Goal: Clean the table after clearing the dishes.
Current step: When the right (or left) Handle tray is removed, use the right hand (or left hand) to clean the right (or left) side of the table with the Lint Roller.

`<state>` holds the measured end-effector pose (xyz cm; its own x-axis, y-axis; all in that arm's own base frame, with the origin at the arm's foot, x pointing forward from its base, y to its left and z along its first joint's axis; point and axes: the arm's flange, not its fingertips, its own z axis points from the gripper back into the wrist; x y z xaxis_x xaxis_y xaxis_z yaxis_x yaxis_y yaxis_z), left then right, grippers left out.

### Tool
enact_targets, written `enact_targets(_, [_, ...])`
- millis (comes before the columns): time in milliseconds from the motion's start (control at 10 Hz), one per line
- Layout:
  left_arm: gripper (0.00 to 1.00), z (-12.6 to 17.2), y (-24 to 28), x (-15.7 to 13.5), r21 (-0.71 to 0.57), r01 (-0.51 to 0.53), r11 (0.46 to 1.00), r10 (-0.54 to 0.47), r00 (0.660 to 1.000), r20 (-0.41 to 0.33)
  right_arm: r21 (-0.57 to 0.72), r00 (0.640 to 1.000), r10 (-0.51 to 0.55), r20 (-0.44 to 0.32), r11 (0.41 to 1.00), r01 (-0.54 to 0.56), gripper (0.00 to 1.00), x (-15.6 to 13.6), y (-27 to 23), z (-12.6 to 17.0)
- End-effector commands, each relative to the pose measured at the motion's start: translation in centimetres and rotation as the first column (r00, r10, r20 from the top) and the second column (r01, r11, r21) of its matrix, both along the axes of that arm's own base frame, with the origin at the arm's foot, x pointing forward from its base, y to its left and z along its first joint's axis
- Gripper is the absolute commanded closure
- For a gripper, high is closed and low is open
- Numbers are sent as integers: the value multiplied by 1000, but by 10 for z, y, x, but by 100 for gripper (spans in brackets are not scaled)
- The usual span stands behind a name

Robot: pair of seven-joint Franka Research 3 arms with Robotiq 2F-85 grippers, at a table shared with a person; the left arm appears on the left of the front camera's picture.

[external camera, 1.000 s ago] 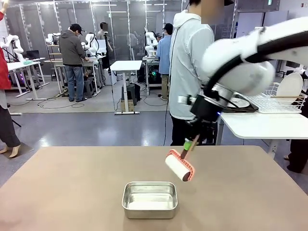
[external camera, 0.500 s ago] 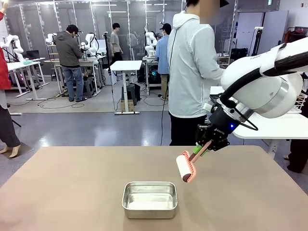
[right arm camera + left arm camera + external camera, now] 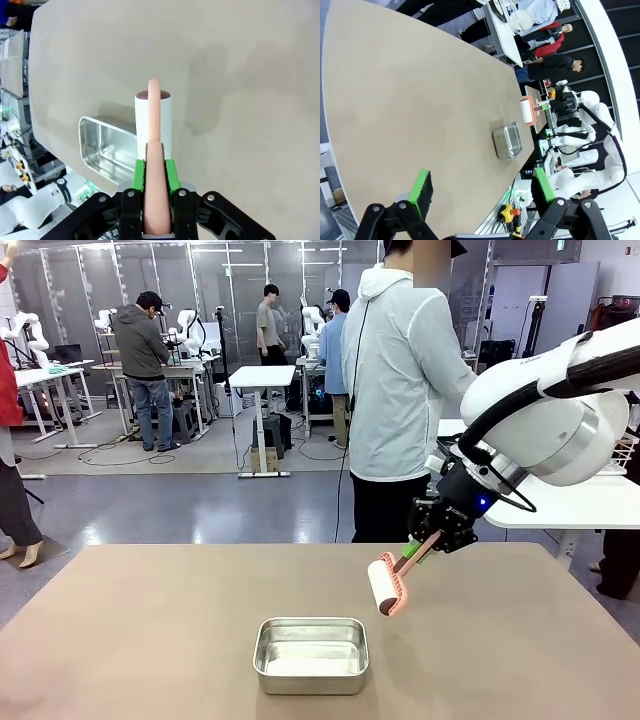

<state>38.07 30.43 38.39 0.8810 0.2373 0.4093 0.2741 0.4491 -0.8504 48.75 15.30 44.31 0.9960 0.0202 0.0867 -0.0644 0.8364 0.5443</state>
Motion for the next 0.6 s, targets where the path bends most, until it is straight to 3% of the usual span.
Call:
enact_targets(0, [0,2,1,-3,8,3,1000,-3,1000,12,78,999,-36,-20,996,38,79,25,-9,-29])
enact_targets(500, [0,2,1,-3,8,3,1000,-3,1000,12,192,996,-84,-43,977,90,79,44,-24,-75])
